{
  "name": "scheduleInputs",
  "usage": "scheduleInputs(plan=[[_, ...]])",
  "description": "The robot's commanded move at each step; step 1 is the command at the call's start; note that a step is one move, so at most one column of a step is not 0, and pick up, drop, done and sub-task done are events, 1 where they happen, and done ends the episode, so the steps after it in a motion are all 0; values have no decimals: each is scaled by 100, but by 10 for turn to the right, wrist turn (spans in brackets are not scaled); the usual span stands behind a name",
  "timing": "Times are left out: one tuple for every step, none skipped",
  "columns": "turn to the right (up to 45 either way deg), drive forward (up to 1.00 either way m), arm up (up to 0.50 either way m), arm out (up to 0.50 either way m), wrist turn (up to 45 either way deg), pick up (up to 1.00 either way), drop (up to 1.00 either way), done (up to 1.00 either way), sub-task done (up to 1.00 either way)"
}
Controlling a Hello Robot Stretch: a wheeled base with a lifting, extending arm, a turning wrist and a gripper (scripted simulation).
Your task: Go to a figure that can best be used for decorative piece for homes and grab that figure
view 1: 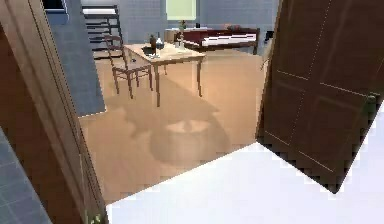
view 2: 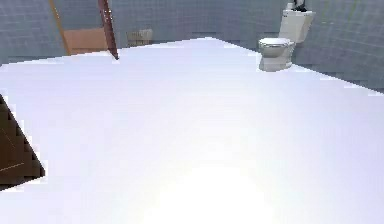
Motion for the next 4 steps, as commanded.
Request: scheduleInputs(plan=[[450, 0, 0, 0, 0, 0, 0, 0, 0], [0, 60, 0, 0, 0, 0, 0, 0, 0], [-450, 0, 0, 0, 0, 0, 0, 0, 0], [-270, 0, 0, 0, 0, 0, 0, 0, 0]])
